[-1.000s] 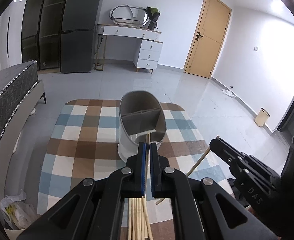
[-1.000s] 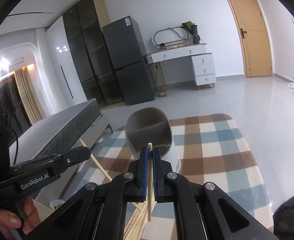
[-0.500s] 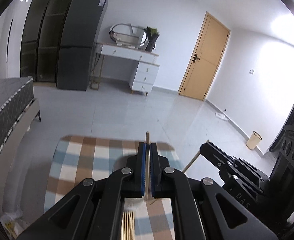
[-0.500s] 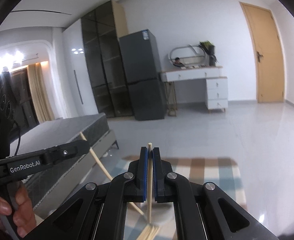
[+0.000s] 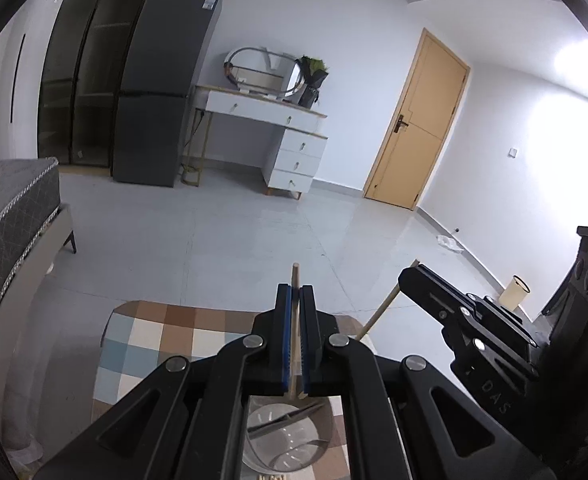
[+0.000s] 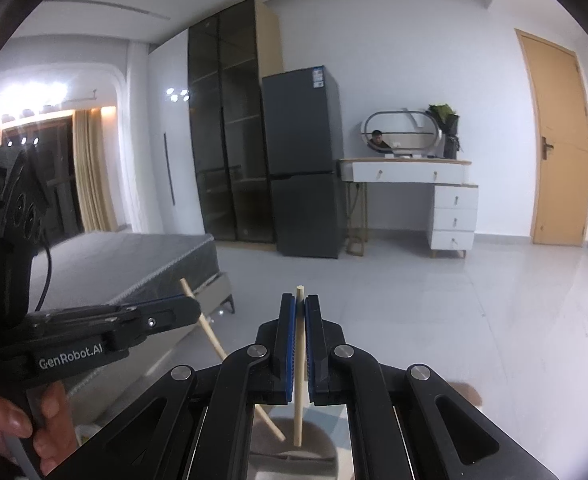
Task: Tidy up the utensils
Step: 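Lift both held sticks and carry them over the grey utensil holder, then lower both sticks into the holder compartments and open both tools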
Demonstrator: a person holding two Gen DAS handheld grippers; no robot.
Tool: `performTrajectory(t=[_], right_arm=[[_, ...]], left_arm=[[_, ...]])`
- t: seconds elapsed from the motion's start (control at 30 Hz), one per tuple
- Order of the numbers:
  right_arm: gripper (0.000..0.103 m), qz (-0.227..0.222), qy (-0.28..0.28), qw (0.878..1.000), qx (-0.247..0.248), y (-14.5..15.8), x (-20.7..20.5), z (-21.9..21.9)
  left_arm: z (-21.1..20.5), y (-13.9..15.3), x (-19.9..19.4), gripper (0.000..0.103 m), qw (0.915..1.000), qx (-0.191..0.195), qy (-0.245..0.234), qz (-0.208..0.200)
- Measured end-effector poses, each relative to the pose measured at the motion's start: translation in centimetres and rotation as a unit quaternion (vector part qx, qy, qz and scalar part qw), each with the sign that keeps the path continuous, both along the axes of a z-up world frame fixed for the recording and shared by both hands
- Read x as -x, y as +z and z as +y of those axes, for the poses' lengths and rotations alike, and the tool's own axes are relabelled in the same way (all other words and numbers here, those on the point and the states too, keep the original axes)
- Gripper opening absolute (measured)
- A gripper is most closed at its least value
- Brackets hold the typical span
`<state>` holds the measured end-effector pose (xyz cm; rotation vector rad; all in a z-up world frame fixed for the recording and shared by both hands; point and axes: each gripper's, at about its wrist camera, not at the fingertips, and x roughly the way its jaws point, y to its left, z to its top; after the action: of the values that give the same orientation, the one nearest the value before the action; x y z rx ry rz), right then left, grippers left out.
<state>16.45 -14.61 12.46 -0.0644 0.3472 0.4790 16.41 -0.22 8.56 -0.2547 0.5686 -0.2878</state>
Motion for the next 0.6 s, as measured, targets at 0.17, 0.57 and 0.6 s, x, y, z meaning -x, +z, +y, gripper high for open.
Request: performTrajectory(t=[0.17,0.57,0.6], right_arm=[[0.004,0.003,0.013,1.000,0.027,-2.4,-0.9,0.7],[0.010,0.038,0.064,0.996,0.053,-6.4,-0.4,1.6],[0.014,0.043,0.062,0.996,0.045,-6.4,-0.3,1.3]], left_arm=[[0.0,-2.0,-1.4,0.000,0.9998,0.004,-0.007,0.016],[0.7,-3.0,-1.5,0.004,0.9960,-0.020,-0.004,0.087],[0.8,-2.6,-1.1,0.013,0.9962,-0.019,-0.007,0.085]])
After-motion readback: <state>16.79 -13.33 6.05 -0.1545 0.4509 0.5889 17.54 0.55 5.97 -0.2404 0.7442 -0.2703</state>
